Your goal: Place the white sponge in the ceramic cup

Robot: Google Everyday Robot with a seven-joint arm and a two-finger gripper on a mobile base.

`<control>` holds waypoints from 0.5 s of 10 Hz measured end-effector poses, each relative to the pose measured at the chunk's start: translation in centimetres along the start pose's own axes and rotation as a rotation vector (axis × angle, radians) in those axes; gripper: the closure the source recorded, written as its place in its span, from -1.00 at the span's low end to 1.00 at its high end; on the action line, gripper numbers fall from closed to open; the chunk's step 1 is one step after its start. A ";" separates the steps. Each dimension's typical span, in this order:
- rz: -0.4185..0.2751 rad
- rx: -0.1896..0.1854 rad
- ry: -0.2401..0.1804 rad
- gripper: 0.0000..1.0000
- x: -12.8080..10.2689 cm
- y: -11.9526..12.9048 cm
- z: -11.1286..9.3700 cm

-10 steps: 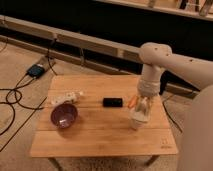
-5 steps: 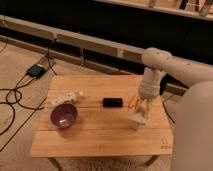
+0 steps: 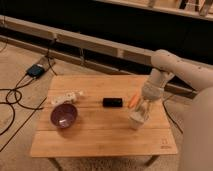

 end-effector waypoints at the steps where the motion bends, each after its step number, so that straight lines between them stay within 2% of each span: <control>1: -0.003 -0.047 0.023 1.00 0.4 0.1 0.0; 5: 0.018 -0.251 0.127 1.00 1.8 0.6 -0.2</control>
